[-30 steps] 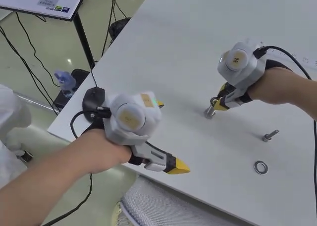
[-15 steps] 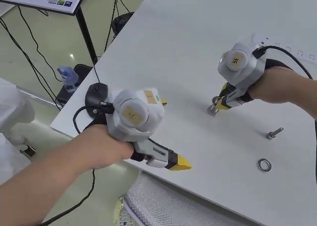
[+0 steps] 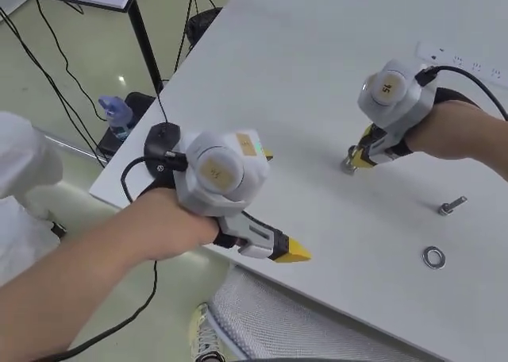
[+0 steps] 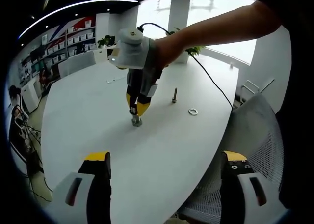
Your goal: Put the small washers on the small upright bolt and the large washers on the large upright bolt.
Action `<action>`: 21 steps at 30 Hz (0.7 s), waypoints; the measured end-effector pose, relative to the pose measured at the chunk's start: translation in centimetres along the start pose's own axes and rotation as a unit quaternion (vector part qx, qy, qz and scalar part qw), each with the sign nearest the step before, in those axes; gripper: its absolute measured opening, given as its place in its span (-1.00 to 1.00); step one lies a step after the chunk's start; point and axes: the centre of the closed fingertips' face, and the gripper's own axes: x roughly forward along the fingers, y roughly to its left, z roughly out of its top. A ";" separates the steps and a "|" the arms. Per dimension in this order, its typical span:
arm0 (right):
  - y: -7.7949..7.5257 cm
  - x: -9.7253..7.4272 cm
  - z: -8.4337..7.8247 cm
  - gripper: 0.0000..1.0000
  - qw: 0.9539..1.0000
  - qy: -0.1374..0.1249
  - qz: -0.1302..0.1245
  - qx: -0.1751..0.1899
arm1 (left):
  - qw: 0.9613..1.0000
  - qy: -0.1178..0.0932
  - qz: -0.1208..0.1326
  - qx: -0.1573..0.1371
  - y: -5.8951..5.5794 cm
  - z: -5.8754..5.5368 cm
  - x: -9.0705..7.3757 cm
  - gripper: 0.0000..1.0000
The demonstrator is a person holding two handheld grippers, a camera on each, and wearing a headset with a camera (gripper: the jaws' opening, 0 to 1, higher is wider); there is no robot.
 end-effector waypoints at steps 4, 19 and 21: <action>0.1 0.0 0.0 -0.56 1.000 0.001 -0.002 -0.002 | 1.000 -0.001 -0.001 -0.001 0.0 0.0 0.0 0.84; -0.1 0.2 0.1 -0.56 1.000 0.005 -0.004 -0.018 | 1.000 0.008 -0.003 -0.003 -0.4 -0.6 -0.1 0.77; 0.1 0.3 0.1 -0.55 1.000 0.009 -0.005 -0.025 | 1.000 0.009 -0.004 -0.002 -0.5 -0.7 -0.1 0.76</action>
